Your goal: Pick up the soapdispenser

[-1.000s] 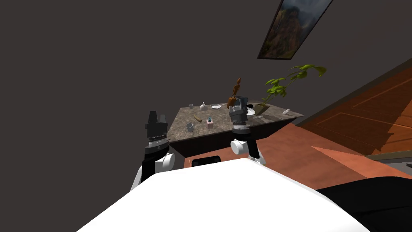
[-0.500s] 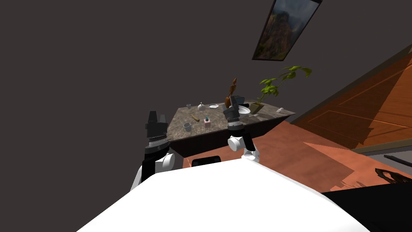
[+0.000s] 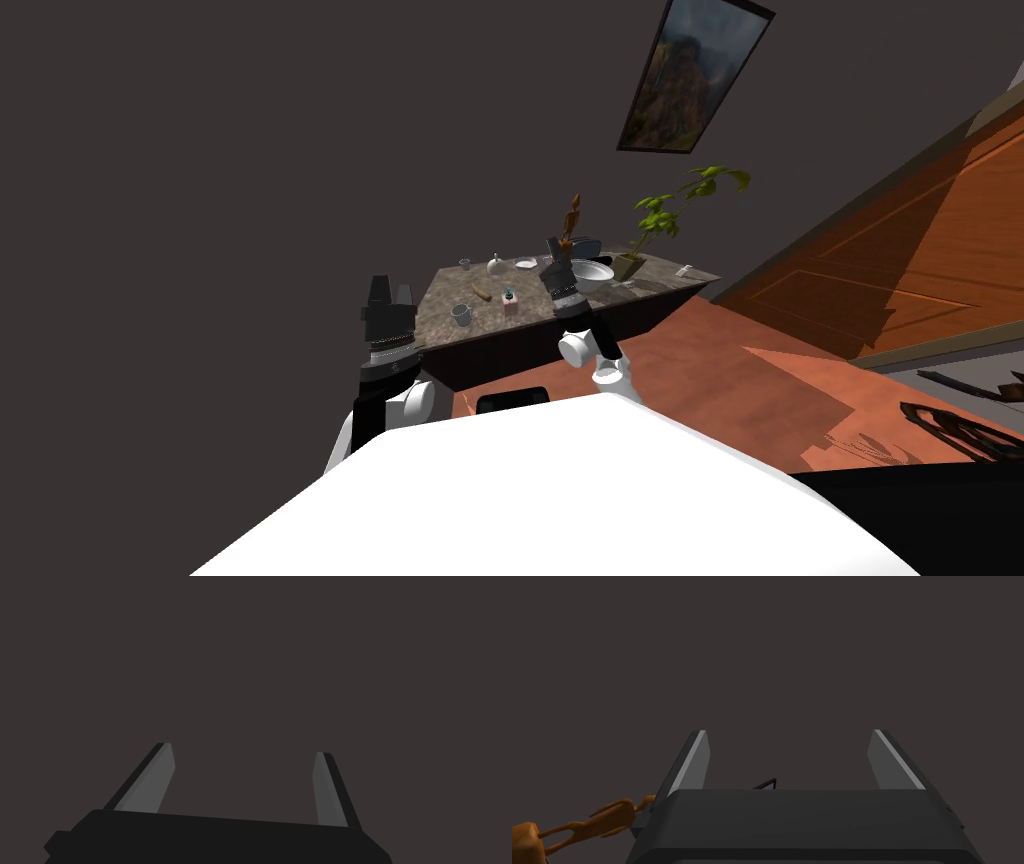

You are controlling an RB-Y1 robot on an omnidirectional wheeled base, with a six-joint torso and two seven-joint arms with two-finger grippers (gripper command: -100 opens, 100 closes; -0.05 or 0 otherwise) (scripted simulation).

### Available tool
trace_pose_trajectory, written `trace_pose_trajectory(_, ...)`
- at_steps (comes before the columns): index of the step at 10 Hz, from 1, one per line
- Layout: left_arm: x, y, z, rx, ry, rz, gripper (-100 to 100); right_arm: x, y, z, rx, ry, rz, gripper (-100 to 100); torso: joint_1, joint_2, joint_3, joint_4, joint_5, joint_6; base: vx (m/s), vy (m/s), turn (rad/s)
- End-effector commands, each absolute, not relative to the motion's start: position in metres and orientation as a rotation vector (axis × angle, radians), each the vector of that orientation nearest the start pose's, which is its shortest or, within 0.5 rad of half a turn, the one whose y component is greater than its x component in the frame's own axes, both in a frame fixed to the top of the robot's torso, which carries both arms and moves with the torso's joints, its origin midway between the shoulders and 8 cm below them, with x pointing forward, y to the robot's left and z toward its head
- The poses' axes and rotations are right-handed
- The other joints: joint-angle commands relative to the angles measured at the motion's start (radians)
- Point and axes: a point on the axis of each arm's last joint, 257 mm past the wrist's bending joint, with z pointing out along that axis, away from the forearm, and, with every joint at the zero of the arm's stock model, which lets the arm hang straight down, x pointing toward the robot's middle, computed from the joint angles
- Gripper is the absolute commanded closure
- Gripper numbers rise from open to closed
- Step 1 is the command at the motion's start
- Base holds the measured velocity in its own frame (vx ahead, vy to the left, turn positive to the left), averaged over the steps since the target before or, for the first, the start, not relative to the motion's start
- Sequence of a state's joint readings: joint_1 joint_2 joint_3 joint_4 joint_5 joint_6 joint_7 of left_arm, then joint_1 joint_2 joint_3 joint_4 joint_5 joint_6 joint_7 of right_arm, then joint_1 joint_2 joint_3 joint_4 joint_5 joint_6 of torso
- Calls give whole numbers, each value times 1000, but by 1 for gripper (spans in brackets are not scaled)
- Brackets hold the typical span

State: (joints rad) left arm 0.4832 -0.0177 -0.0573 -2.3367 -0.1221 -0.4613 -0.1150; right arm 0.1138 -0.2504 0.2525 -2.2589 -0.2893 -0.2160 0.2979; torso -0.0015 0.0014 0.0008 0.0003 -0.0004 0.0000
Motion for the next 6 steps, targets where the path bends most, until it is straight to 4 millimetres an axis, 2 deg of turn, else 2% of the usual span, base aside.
trace_pose_trajectory(1,344,246,47,-531,667,-1184,0,414,-112,68,406,928,1571,-100,0,0,0,0,0,0,-35,-27,-72)
trace_pose_trajectory(2,344,246,47,-531,667,-1184,0,413,-107,81,367,909,1566,-100,0,0,0,0,0,0,-30,-21,-31)
trace_pose_trajectory(3,344,246,47,-531,667,-1184,0,413,-107,84,361,905,1568,-100,0,0,0,0,0,0,-11,-7,9)
trace_pose_trajectory(4,344,246,47,-531,667,-1184,0,418,-84,75,319,982,1571,-100,1,0,0,0,0,0,-21,-19,-62)
trace_pose_trajectory(5,344,246,47,-531,667,-1184,0,417,-80,84,292,968,1568,-100,1,0,0,0,0,0,-21,-17,-39)
trace_pose_trajectory(6,344,246,47,-531,667,-1184,0,422,-60,66,261,1060,1565,-100,1,0,0,0,0,0,-24,-22,-65)
